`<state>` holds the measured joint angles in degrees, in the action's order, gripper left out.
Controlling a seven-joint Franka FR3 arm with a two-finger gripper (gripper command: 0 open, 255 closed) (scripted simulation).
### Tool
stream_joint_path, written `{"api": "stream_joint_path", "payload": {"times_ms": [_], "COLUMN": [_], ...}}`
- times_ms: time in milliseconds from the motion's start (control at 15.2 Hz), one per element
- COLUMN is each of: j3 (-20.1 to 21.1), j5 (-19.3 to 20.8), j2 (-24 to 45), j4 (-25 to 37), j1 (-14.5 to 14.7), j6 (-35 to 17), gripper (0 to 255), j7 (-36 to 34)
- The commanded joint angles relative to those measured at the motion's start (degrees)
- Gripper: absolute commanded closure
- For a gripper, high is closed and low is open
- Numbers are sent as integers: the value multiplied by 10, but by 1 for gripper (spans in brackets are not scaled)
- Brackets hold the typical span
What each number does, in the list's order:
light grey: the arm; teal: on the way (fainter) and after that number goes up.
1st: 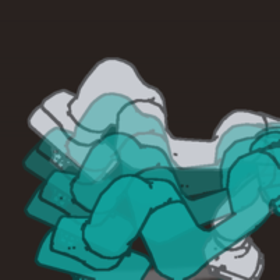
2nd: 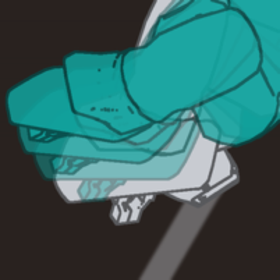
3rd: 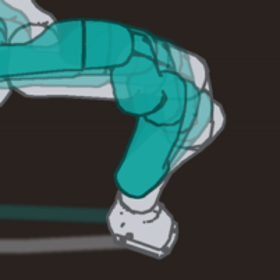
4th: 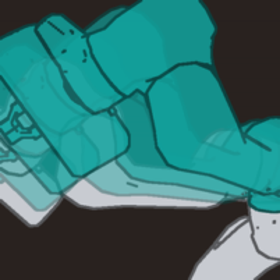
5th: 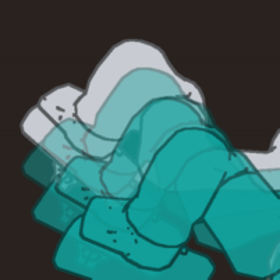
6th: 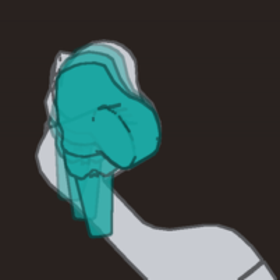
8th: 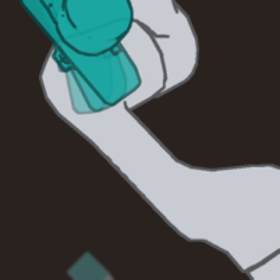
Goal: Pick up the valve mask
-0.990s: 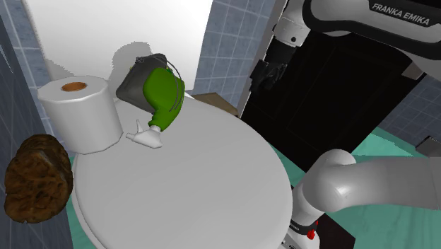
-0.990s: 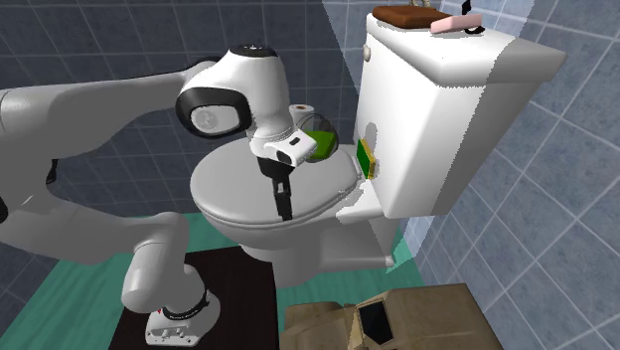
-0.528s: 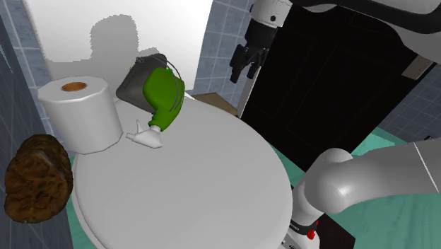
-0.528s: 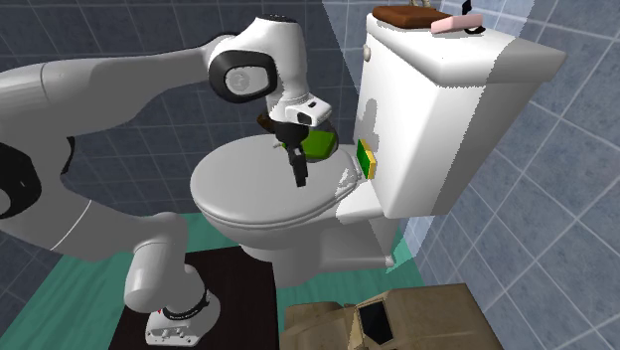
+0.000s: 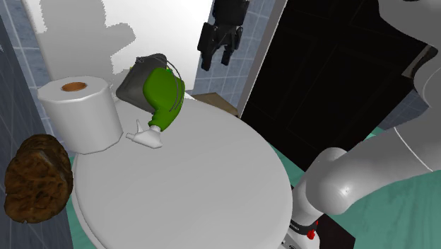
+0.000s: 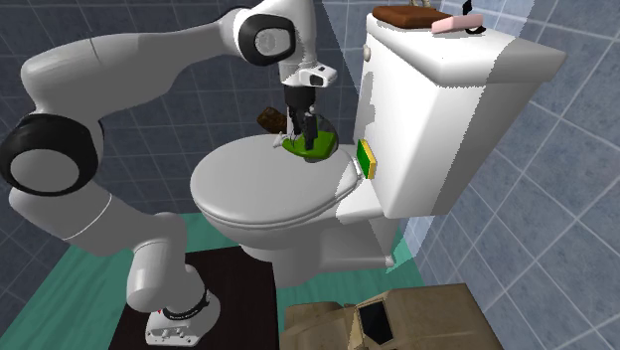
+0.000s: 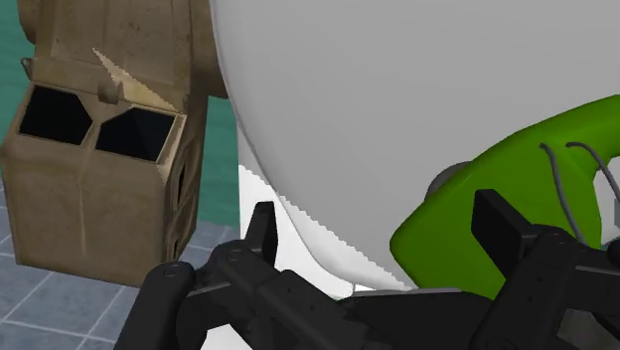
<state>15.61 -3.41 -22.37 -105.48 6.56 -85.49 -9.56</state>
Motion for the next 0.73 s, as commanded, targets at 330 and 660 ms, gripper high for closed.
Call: {"api": "stream_joint_path", "payload": {"times_ms": [330,660], "j3": [75,118], "j5": [35,74], "j2": [143,234], "j4": [184,296], "j1": [29,61], "j6": [64,105], "gripper": [0,0], "j7": [-46,-78]}}
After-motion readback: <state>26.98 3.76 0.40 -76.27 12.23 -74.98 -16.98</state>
